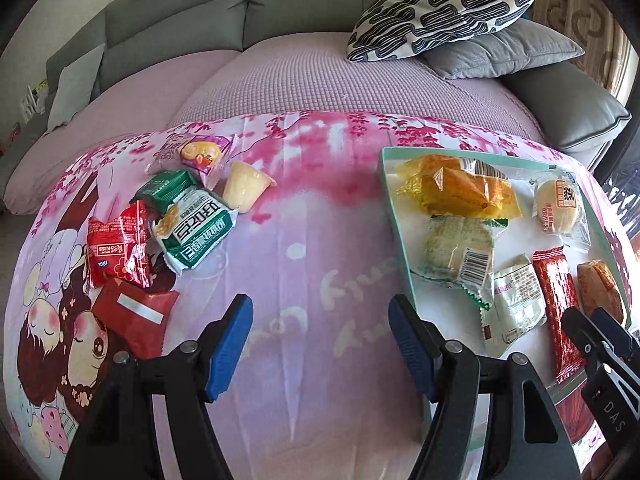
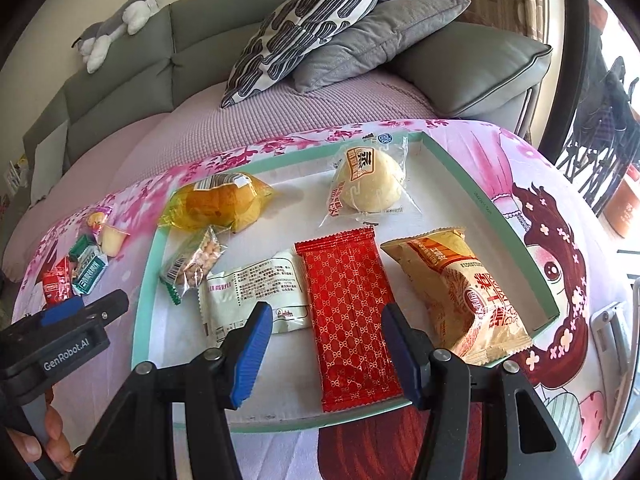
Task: Organize snacks
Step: 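Withdraw both open grippers from the tray back toward the snack pile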
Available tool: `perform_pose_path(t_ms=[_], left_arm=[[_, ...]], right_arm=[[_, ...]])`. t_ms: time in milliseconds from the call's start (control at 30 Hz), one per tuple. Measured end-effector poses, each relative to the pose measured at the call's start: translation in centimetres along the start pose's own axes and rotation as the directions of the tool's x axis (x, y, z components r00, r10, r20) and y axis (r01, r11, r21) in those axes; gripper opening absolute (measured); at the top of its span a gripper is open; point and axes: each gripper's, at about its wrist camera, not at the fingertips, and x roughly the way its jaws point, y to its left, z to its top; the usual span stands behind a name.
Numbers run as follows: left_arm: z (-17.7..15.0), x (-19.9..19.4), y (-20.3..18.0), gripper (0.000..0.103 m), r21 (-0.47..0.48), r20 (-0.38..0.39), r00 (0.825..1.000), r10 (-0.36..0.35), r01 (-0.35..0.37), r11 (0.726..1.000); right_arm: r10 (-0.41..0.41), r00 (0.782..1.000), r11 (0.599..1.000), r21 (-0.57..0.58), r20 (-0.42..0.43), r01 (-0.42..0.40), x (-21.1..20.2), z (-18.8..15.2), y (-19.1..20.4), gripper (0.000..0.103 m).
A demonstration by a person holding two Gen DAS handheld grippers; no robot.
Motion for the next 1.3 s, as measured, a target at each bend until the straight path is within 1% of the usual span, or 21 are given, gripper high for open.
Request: perform_pose_path(t_ms=[333,367,400,433,467,533,600,700,733,767,967,1067,1167,1300], left_arm=[[-0.2,-0.4,0.2,0.071,-0.004,0.006,1.0,-0.003,0.003,1.0],[-0.2,-0.4,0.2,0.073,-0.001,0.006,1.0,-0.009,0.009,1.0],[-0.2,-0.3,0.1,0.077,0.003,0.005,1.0,-0.014,0.014,1.0],[-0.3,-0.2,0.0,0.091,0.003,0.006,1.0,-0.014,0.014,1.0],[-0.4,-0.2,0.0,0.096,0.003,0.015,1.0,-0.011,0.011,1.0],[-0.5,0.0,0.1,0.096,0.006,0.021,1.0,-0.002,0.002,1.0],[-0.6,0.1,0.2,0.096,0.001,0.019,1.0,0.002,-0.002,1.0],[-0.6,0.3,0.5,0.098,-0.02,0.022,1.0,0.001,0.0,1.0],[-0.6,0.4,0.6,0.101,-0.027,0.024,1.0,0.0,0.001,1.0],[-0.6,0.5,0.7,0.102,-0.034,0.025,1.0,-0.003,0.004,0.999],[-0.6,0.5,1.1,0.102,-0.062,0.043,0.999,-0.034,0.037,0.997],[-0.6,0.0,1.0,0.102,-0.06,0.074,0.996,-0.047,0.051,0.997],[-0.5,-0.5,0.9,0.102,-0.046,0.095,0.994,-0.047,0.052,0.998],[-0.5,-0.8,1.3,0.102,-0.052,0.088,0.994,-0.069,0.074,0.996]], right_arm=[[-0.001,1.0,1.0,-0.005,0.001,0.001,-0.2,-0.1,0.1,0.06],[-0.001,1.0,1.0,-0.004,0.002,0.001,-0.2,-0.1,0.0,0.062],[-0.002,1.0,1.0,-0.003,0.003,0.002,-0.2,-0.1,0.0,0.066],[-0.004,1.0,1.0,-0.001,0.006,0.004,-0.1,-0.1,-0.1,0.077],[-0.006,1.0,1.0,0.001,0.014,0.006,-0.1,-0.2,-0.1,0.086],[-0.01,1.0,1.0,-0.003,0.004,0.01,0.2,-0.4,-0.1,0.092],[-0.012,1.0,1.0,-0.014,-0.001,0.012,0.5,-0.5,0.0,0.093],[-0.008,1.0,1.0,-0.023,0.012,0.008,0.4,-0.6,0.1,0.103],[-0.005,1.0,1.0,-0.025,0.02,0.005,0.3,-0.5,0.2,0.103],[-0.002,1.0,1.0,-0.026,0.028,0.002,0.2,-0.6,0.2,0.103],[0.006,0.998,1.0,-0.013,0.064,-0.005,-0.1,-0.5,0.2,0.103],[0.012,0.997,1.0,-0.002,0.076,-0.012,-0.4,-0.4,0.1,0.103],[0.015,0.997,1.0,-0.001,0.075,-0.015,-0.5,-0.5,0.0,0.103],[0.017,0.998,1.0,-0.023,0.063,-0.016,-0.5,-0.6,0.6,0.103]])
